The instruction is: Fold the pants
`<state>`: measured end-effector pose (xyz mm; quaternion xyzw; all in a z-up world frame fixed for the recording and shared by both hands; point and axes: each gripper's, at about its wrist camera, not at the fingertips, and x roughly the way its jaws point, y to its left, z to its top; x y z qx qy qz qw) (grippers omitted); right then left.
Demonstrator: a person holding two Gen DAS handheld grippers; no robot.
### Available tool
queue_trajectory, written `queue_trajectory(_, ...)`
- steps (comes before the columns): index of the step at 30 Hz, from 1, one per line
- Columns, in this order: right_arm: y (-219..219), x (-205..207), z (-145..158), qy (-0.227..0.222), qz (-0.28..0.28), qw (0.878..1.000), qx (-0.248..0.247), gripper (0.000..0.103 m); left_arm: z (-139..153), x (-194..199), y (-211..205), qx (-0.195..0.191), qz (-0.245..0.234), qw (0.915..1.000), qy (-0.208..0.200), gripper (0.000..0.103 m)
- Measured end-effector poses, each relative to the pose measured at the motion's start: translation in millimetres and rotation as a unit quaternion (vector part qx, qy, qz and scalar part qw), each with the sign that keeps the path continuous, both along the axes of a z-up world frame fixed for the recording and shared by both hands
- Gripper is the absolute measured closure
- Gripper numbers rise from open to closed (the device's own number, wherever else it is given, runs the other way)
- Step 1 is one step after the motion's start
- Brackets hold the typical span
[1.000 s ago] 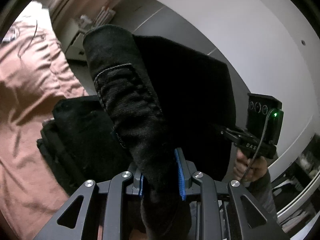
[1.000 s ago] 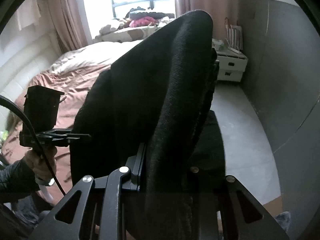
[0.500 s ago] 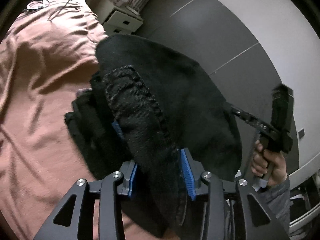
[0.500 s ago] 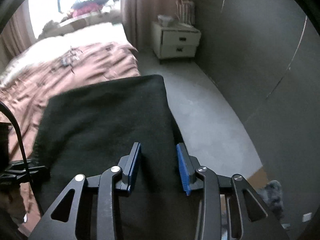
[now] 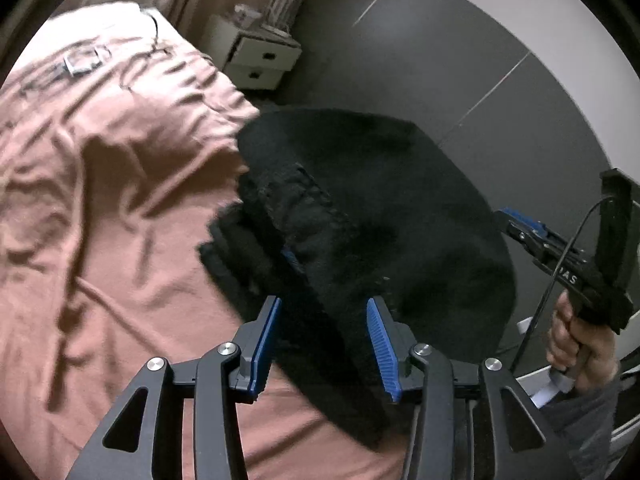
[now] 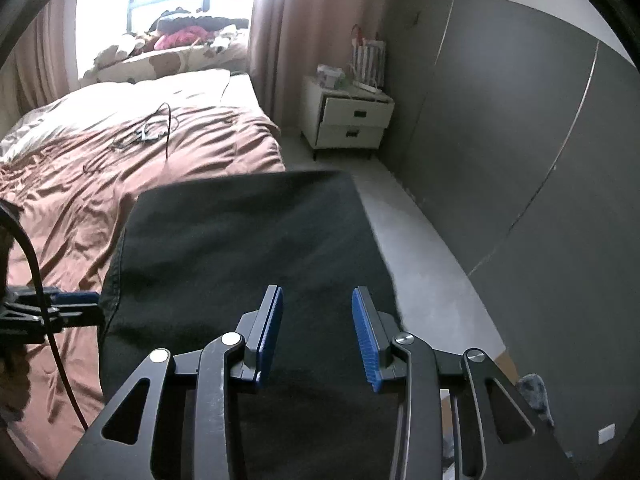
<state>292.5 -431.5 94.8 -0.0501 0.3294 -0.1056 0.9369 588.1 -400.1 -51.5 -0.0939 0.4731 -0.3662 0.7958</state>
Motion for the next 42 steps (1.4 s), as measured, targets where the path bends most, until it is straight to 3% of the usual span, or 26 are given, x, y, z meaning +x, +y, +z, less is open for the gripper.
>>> queue_trajectory(4, -7.1, -7.4, -1.1, 0.003, 0.000, 1.000, -0.002, 0.069, 3.3, 9.9, 3.4, -0.002, 0.006, 1.0000, -0.002, 0.056)
queue_trajectory(11, -32.8, 78.4, -17.1, 0.016, -0.011, 1.000, 0.014, 0.069, -4.4, 34.2, -7.6, -0.010, 0.011, 0.9999, -0.008, 0.056)
queue_trajectory(17, -34.3, 112.5, -24.7, 0.019, -0.017, 1.000, 0.011, 0.069, -6.5, 50.9, -4.2, -0.038, 0.020, 0.9990, -0.008, 0.051)
queue_trajectory(22, -36.2, 142.3, -28.7, 0.021, -0.019, 0.999, 0.017, 0.069, -1.8, 58.6, 5.1, -0.025, 0.050, 0.9975, -0.043, 0.051)
queue_trajectory(34, -77.3, 214.8, -31.7, 0.047, -0.039, 0.995, 0.081, 0.070, -26.2, 99.2, -2.7, -0.011, 0.083, 0.9963, -0.016, 0.051)
queue_trajectory(38, -85.8, 214.8, -25.8, 0.053, -0.053, 0.994, 0.080, 0.070, -18.5, 85.2, 1.5, -0.013, 0.079, 0.9966, -0.021, 0.051)
queue_trajectory(42, -88.1, 182.6, -18.2, 0.045, -0.047, 0.995, 0.076, 0.070, -12.5, 68.6, 2.1, -0.027, 0.065, 0.9973, -0.020, 0.051)
